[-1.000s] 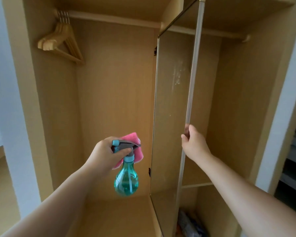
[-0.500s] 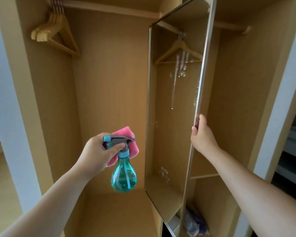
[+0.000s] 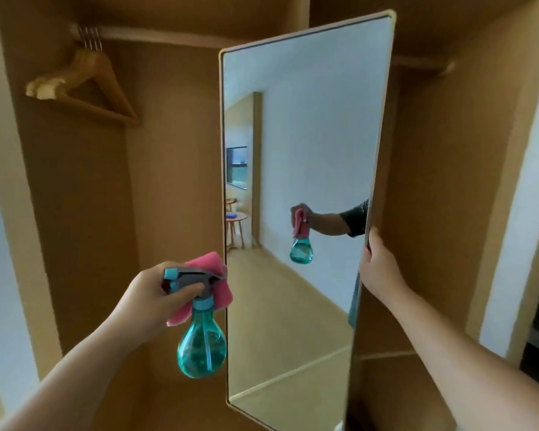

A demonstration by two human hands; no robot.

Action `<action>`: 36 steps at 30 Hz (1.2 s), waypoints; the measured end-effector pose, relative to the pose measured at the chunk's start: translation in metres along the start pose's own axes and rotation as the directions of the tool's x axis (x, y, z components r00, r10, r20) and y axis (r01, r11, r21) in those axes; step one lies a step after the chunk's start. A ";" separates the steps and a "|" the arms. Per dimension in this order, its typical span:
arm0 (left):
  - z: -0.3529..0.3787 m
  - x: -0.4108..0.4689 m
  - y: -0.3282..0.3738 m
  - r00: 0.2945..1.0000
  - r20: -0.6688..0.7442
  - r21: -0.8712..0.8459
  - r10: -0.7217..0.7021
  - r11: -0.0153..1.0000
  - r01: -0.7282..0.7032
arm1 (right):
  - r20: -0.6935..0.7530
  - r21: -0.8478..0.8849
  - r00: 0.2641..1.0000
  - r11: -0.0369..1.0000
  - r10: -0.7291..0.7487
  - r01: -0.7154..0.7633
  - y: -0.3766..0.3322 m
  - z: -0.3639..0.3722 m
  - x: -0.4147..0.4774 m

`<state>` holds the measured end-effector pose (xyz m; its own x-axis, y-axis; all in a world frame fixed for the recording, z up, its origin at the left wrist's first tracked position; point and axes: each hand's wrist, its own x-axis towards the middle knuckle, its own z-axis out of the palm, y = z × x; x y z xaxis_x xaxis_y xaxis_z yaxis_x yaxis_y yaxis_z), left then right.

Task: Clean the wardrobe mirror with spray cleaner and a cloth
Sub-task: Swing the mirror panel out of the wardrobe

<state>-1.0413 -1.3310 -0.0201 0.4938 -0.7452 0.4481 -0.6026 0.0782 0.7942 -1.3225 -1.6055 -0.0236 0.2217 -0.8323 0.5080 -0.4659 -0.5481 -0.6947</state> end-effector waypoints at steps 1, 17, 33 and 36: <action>0.006 0.002 0.004 1.000 0.000 0.002 0.006 1.000 -0.006 | -0.005 0.004 1.000 1.000 -0.028 0.028 0.005 -0.001 0.005; 0.051 0.015 0.030 0.999 -0.037 0.054 -0.017 0.998 0.019 | -0.096 0.136 0.995 0.990 0.034 -0.021 0.038 0.030 0.086; 0.059 0.019 0.037 0.999 0.010 0.025 -0.045 0.999 0.044 | -0.315 0.068 0.935 0.980 -0.159 0.190 0.026 0.031 0.051; 0.060 0.018 0.040 1.000 0.016 0.004 -0.013 1.000 0.013 | -0.233 0.193 0.921 0.914 -0.311 0.358 -0.004 0.031 0.020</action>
<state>-1.0942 -1.3809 -0.0047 0.4917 -0.7566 0.4310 -0.5984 0.0660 0.7985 -1.2895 -1.6228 -0.0265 0.1492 -0.5769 0.8030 -0.1806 -0.8144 -0.5515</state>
